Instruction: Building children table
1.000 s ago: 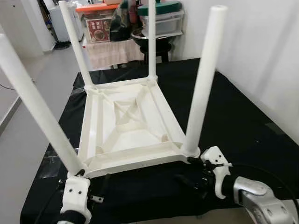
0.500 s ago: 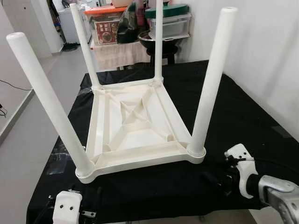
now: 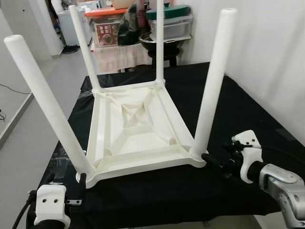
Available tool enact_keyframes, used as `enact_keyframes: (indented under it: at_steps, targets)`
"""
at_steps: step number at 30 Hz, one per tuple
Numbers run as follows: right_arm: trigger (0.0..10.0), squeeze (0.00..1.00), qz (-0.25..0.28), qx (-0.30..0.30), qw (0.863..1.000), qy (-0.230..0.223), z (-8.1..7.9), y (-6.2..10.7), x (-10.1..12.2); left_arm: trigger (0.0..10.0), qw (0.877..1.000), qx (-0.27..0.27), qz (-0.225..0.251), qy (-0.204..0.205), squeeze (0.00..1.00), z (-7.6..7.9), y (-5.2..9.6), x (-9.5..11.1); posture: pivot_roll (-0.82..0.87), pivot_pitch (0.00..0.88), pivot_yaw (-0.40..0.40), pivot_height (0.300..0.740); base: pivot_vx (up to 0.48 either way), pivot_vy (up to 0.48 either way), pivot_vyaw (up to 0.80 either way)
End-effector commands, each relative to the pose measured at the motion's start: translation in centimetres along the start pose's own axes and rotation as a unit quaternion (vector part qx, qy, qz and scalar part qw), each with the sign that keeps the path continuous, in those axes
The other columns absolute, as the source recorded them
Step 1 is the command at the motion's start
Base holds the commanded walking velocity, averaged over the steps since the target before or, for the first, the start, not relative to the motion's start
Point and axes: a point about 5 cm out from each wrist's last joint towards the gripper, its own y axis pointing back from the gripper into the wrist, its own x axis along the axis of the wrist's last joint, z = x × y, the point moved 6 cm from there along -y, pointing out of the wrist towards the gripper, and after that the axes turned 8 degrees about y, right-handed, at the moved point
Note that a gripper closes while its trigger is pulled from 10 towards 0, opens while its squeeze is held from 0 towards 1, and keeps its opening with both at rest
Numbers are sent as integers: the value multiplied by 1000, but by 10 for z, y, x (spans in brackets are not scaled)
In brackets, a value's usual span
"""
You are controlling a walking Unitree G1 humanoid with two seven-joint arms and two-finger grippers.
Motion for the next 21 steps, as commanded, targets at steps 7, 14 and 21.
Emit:
enact_keyframes:
  at_steps: [7, 14, 21]
  targets:
    - [10000, 0, 58, 23, 998, -4, -9, -5, 28, 10000, 1000, 20, 3, -8, 1000, -12, -8, -5, -14, 0, 24, 740, 0, 0, 0]
    - [10000, 0, 113, 23, 993, -22, -9, -11, 56, 10000, 1000, 21, 17, -6, 1000, -18, -33, -4, -25, 0, 22, 740, 0, 0, 0]
    - [10000, 0, 143, 7, 990, -8, -2, -19, 78, 10000, 999, -16, 12, 28, 0, 2, -61, -14, -45, 0, 23, 740, 0, 0, 0]
